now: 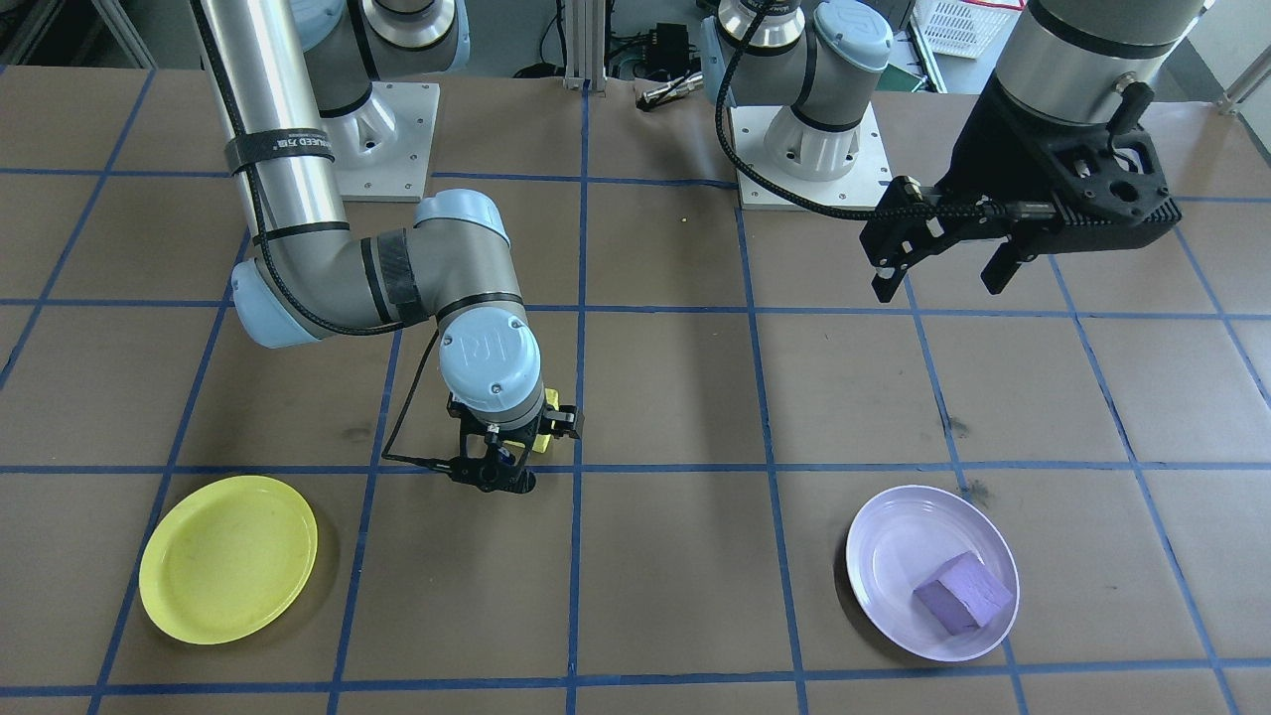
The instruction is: Sort blocks by color into plates
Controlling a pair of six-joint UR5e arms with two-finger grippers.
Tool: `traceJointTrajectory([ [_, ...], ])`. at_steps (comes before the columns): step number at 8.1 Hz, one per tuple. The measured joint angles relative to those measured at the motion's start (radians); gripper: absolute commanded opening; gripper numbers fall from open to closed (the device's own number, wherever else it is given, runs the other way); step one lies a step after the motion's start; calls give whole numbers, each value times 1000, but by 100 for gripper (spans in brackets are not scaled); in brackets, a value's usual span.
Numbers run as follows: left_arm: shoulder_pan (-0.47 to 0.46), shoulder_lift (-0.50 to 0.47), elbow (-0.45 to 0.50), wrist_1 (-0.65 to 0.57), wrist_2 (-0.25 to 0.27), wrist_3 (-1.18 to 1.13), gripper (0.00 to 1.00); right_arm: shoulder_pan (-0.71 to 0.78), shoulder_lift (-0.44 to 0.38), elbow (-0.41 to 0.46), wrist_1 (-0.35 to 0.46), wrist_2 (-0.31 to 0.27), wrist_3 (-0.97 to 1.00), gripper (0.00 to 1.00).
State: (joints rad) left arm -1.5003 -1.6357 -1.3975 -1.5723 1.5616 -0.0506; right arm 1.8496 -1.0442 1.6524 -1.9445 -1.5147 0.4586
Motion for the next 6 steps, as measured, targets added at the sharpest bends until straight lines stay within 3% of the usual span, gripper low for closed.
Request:
traceJointTrajectory([
  [1,-1,1,-1,0,0,0,100,0,-2,11,-2,0,0,0],
  [6,-1,4,-2,-1,3,0,100,-9,-10,-2,-107,18,-19,0],
])
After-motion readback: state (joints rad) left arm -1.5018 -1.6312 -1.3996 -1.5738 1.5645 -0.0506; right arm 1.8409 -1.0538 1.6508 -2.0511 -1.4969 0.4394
